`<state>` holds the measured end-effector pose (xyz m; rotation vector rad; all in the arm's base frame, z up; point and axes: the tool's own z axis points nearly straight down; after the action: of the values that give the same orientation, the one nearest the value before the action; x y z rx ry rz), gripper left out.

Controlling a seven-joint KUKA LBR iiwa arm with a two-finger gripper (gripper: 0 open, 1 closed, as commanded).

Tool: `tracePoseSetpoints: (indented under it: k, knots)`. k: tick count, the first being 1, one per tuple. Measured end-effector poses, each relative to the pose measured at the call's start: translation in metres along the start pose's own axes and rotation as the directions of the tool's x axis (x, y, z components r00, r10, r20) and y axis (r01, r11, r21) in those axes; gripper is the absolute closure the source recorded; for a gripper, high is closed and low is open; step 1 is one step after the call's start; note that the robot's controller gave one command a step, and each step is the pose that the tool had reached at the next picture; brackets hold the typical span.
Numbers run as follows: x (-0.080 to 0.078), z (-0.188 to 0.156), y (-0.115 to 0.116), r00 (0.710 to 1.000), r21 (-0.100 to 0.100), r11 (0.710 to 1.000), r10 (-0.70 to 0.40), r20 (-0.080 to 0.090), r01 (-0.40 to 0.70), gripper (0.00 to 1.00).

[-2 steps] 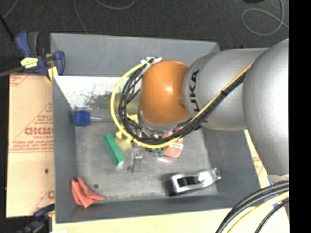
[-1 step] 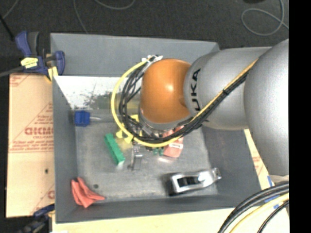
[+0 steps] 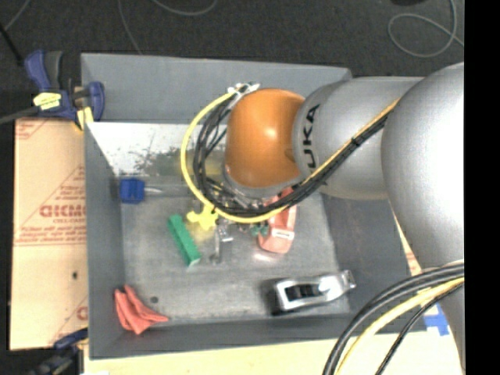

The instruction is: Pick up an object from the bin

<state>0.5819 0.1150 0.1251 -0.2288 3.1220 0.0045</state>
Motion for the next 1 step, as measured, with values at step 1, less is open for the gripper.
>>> tracePoseSetpoints:
  k: [1]
  knots:
    - [-0.0567, 0.0062, -0.0245, 0.953, -0.002, 0.953, -0.304, -0.01, 0.304, 0.0]
